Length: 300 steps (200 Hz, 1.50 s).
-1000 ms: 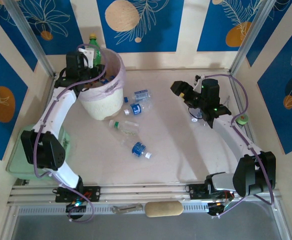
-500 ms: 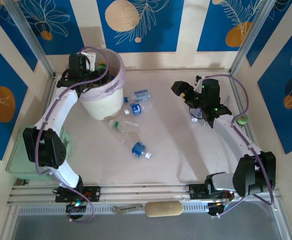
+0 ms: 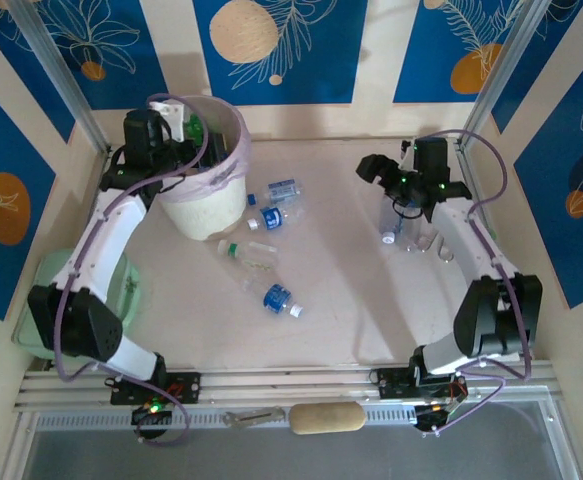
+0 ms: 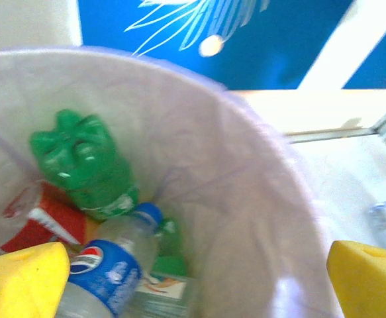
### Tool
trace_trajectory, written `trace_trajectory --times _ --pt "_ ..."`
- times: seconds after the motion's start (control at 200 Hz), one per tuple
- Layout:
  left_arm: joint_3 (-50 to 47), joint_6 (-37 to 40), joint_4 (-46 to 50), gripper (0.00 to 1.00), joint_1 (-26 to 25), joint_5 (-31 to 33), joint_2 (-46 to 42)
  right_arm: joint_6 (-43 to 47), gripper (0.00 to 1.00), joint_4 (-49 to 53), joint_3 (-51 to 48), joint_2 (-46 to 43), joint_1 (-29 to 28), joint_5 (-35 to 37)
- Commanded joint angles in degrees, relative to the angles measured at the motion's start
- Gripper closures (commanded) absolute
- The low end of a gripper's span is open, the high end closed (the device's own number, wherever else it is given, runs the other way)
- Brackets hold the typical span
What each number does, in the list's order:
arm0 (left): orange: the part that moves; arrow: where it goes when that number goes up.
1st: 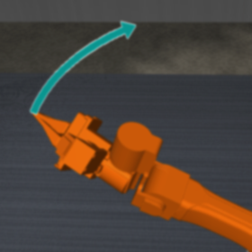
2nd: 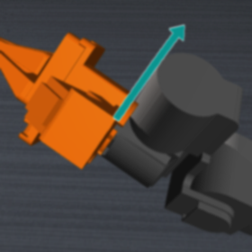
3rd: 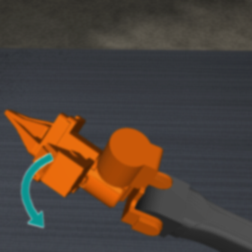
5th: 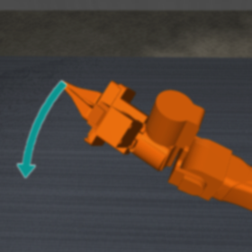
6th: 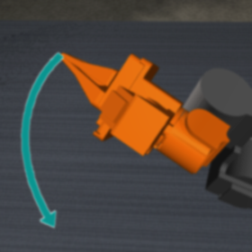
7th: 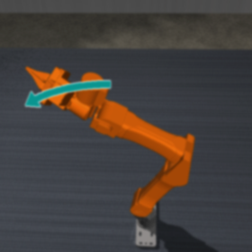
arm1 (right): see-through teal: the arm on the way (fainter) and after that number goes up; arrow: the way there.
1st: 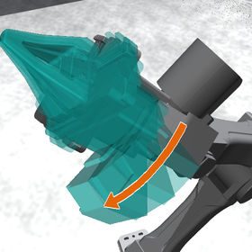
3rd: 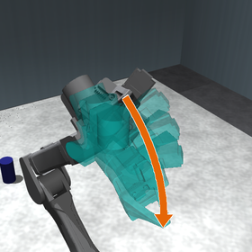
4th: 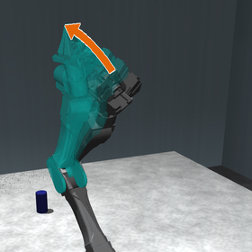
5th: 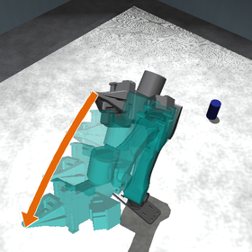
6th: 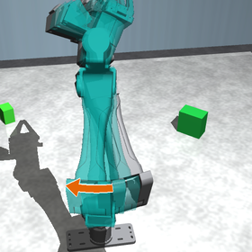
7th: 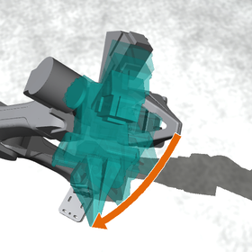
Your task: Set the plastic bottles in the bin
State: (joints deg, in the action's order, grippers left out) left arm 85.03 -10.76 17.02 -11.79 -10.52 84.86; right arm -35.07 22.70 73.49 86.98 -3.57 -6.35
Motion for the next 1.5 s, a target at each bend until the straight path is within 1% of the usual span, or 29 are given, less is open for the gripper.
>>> trace_trajectory --times 0.0,0.12,0.23,0.38,0.45,0.53,0.695,0.9,1.17,1.245,1.496 --pt "-3.8 -2.4 -5.6 0.0 -4.6 -3.6 -3.6 7.2 0.09 10.9 5.1 4.7 0.9 4.7" --pt "-9.7 -5.7 -12.5 0.0 -9.2 -4.9 -5.9 10.3 0.1 15.6 9.7 10.5 1.2 11.4" --pt "-15.5 -10.1 -20.0 0.0 -13.6 -5.3 -6.3 12.3 0.1 16.6 11.7 14.3 1.2 15.6" --pt "-20.4 -12.6 -23.8 0.0 -17.7 -1.8 -5.8 15.1 0.1 20.3 17.3 20.2 1.6 21.1" --pt "-22.4 -13.2 -25.7 0.0 -19.1 -1.2 -5.5 16.0 0.1 22.2 20.4 23.2 1.6 23.4" --pt "-23.6 -13.2 -25.9 0.0 -20.1 -0.7 -5.2 16.6 0.11 23.2 22.9 25.8 1.7 24.5" --pt "-23.2 -10.2 -23.7 0.0 -20.3 0.7 -5.6 16.6 0.13 23.3 25.7 30.0 1.5 22.8" --pt "-20.0 -2.9 -18.7 0.0 -20.2 5.0 -6.9 17.3 0.14 24.2 28.0 33.8 0.2 23.7" --pt "-16.0 2.6 -14.1 0.0 -19.2 7.8 -7.6 18.4 0.16 25.7 31.3 37.7 -0.4 24.1" --pt "-15.0 3.6 -13.1 0.0 -18.9 8.3 -8.0 18.6 0.18 26.3 32.5 39.0 -0.6 24.2" --pt "-13.4 4.4 -11.4 0.0 -18.1 8.8 -8.4 18.6 0.18 27.5 35.4 42.5 -1.3 25.1"
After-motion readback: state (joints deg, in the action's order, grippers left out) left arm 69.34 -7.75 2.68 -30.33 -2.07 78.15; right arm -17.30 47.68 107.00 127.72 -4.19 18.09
